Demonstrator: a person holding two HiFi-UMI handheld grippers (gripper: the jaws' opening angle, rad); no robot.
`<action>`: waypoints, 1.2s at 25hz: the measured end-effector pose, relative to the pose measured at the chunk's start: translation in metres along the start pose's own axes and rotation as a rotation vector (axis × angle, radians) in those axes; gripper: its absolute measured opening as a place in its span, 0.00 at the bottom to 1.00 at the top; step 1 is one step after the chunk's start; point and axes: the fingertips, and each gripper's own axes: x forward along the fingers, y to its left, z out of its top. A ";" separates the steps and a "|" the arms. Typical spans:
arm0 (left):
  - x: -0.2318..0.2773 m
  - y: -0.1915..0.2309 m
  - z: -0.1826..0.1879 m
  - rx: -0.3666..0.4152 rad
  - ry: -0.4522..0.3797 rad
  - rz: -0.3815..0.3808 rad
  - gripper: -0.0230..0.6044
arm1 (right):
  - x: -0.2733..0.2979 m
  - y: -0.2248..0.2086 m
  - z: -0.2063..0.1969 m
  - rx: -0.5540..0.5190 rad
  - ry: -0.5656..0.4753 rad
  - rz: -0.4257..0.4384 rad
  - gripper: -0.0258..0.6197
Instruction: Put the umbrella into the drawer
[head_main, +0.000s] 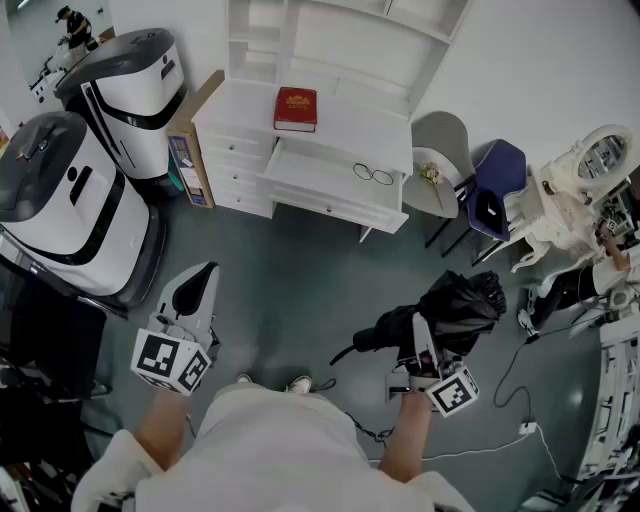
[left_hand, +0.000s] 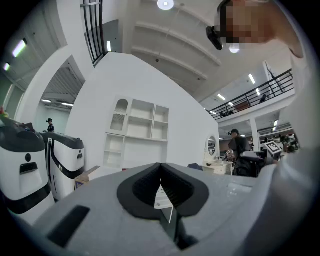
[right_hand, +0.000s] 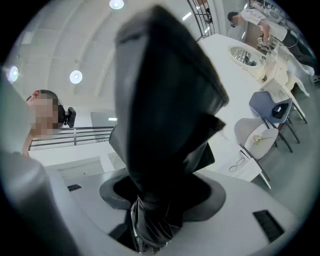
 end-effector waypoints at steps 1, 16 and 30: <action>0.003 -0.002 -0.001 0.001 -0.003 0.002 0.06 | 0.000 -0.004 0.001 -0.002 0.003 -0.001 0.41; 0.029 -0.028 -0.020 0.003 0.024 0.091 0.06 | 0.012 -0.045 0.024 -0.185 0.120 -0.002 0.42; 0.087 -0.007 -0.064 -0.034 0.086 0.081 0.06 | 0.058 -0.100 0.001 -0.247 0.239 -0.081 0.42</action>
